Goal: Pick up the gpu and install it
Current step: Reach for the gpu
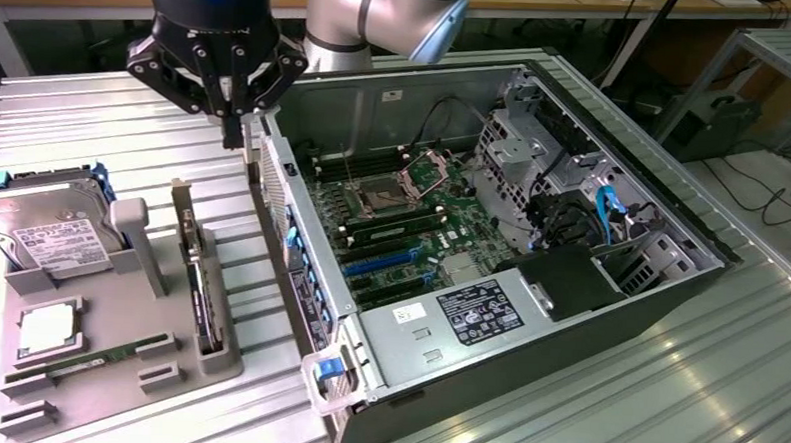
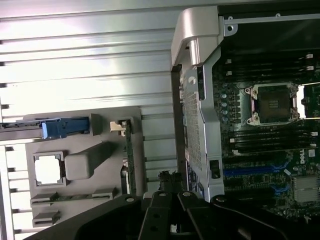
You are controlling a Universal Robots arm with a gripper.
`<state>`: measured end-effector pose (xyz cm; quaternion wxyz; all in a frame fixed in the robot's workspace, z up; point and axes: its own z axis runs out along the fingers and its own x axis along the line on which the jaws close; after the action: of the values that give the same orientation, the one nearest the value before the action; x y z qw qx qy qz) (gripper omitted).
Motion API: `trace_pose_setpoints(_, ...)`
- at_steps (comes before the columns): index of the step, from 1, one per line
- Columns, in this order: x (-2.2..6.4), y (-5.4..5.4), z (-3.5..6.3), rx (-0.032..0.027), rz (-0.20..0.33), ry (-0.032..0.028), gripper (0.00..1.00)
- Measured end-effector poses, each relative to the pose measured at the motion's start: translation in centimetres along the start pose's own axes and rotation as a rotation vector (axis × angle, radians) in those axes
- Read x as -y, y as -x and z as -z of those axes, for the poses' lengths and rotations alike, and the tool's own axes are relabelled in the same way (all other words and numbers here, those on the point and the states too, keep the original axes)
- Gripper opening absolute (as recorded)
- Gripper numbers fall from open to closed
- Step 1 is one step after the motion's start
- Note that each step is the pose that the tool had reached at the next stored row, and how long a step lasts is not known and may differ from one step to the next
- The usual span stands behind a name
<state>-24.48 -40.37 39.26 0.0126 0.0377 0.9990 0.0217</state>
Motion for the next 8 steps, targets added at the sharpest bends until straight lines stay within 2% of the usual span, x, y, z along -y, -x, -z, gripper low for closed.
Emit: trace_pose_setpoints(8,0.10,-0.74,0.01,0.0000,0.000,0.0000,0.11)
